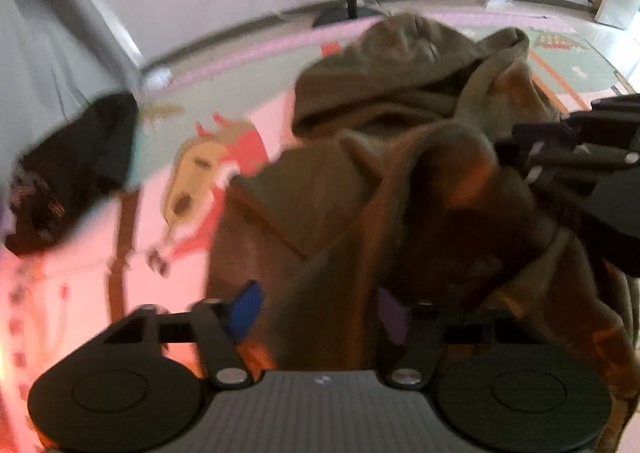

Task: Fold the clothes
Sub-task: 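Lift the hoodie with both grippers and spread it flat on the mat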

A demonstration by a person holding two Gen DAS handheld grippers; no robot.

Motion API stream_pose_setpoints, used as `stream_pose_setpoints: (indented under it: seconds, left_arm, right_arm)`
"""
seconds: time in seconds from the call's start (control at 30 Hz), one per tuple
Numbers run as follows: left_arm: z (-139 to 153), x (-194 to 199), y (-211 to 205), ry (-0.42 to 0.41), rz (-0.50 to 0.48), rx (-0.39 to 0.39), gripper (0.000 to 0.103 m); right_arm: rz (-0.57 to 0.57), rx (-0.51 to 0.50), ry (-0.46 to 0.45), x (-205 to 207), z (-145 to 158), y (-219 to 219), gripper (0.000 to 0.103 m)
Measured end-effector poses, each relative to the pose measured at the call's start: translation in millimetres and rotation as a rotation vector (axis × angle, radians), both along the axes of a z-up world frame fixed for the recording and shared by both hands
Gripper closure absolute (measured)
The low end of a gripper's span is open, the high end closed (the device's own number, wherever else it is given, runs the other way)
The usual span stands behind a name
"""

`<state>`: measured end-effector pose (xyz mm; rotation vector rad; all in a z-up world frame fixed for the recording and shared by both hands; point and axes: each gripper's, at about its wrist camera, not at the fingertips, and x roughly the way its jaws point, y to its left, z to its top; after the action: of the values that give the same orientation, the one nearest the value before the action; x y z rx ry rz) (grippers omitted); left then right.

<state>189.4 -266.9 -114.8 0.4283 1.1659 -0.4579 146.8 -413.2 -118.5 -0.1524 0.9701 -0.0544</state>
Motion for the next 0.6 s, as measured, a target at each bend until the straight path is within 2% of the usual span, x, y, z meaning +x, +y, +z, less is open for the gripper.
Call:
stream_pose_setpoints:
  seconds: [0.03,0.1,0.13,0.2,0.37,0.47,0.53,0.6]
  left_arm:
    - [-3,0,1,0.022,0.004,-0.008,0.075]
    - [-10,-1,3,0.062,0.011,-0.022,0.090]
    - [-11,-3,3,0.065,0.010,-0.016,0.093]
    - [-9,-6,3,0.058,0.001,-0.013,0.095]
    - [9,-11,8,0.038,-0.018,-0.028,0.096]
    - [14,-15,12,0.024,-0.023,0.001,0.096]
    - [17,-21,18,0.023,-0.046,-0.007,0.091]
    - [19,-30,25,0.017,-0.063,-0.019,0.088]
  right_arm:
    - [0.004,-0.002,-0.001,-1,0,0,0.095]
    - [0.006,0.009,0.000,-3,2,-3,0.097]
    - [0.007,0.019,0.002,-5,4,-5,0.099]
    - [0.019,0.023,0.000,-10,10,-6,0.103]
    - [0.068,0.052,-0.002,-25,27,-2,0.103]
    - [0.087,0.073,0.016,-36,30,5,0.103]
    - [0.085,0.077,0.025,-45,32,7,0.103]
    - [0.048,0.114,0.049,-55,32,1,0.097]
